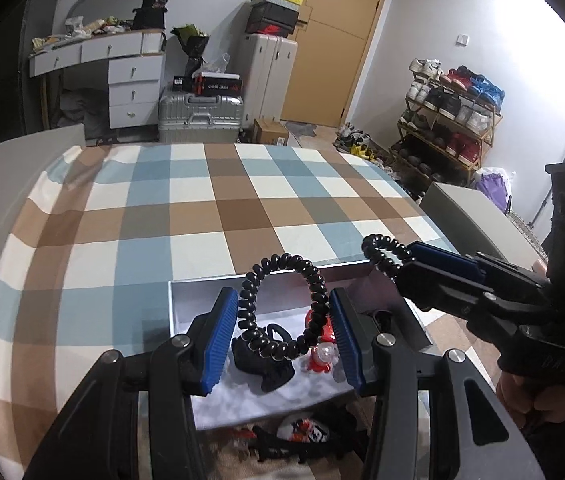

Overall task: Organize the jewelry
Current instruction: 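Carry both hair ties over the grey box and release them inside, then withdraw both tools from the box toward the remaining items, then grasp the red-capped ring item with the left tool, then grasp a black claw clip with the right tool while the left tool holds the ring item, then lower both held items into the grey box and open both tools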

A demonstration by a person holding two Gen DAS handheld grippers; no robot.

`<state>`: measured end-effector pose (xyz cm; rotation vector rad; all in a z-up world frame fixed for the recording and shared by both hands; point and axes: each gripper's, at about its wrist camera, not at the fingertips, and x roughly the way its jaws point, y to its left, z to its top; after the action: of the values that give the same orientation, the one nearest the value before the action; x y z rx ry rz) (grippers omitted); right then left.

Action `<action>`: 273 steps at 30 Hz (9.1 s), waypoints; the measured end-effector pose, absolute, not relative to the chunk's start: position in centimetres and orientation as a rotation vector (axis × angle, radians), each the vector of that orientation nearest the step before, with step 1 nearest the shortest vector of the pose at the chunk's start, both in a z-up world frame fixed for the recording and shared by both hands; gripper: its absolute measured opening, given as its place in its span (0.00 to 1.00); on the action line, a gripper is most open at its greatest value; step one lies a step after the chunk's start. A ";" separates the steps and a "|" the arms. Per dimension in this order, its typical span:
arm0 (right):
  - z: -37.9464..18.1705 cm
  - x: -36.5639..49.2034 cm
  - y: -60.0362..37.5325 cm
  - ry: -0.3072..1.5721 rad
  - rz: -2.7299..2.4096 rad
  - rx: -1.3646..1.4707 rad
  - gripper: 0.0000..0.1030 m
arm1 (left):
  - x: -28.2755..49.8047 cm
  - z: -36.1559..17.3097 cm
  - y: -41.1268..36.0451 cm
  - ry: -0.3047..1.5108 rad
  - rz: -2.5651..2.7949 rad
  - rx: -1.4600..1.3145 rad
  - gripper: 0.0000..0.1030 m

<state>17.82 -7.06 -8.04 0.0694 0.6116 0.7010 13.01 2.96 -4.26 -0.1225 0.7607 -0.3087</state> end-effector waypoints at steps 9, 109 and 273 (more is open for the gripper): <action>-10.3 19.9 -7.0 0.670 0.705 0.075 0.39 | 14.0 -5.2 2.5 0.787 -0.323 -0.112 0.40; -14.4 5.3 -10.6 0.659 0.610 0.185 1.00 | 7.0 -10.8 4.5 0.922 -0.102 0.130 0.57; -10.1 17.9 -7.8 0.553 0.792 0.098 0.71 | 12.9 -4.8 3.5 0.770 -0.338 -0.100 0.50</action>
<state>17.86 -7.80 -10.11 0.0977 0.5531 0.7924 12.88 3.52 -4.83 -0.0996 0.7704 -0.3382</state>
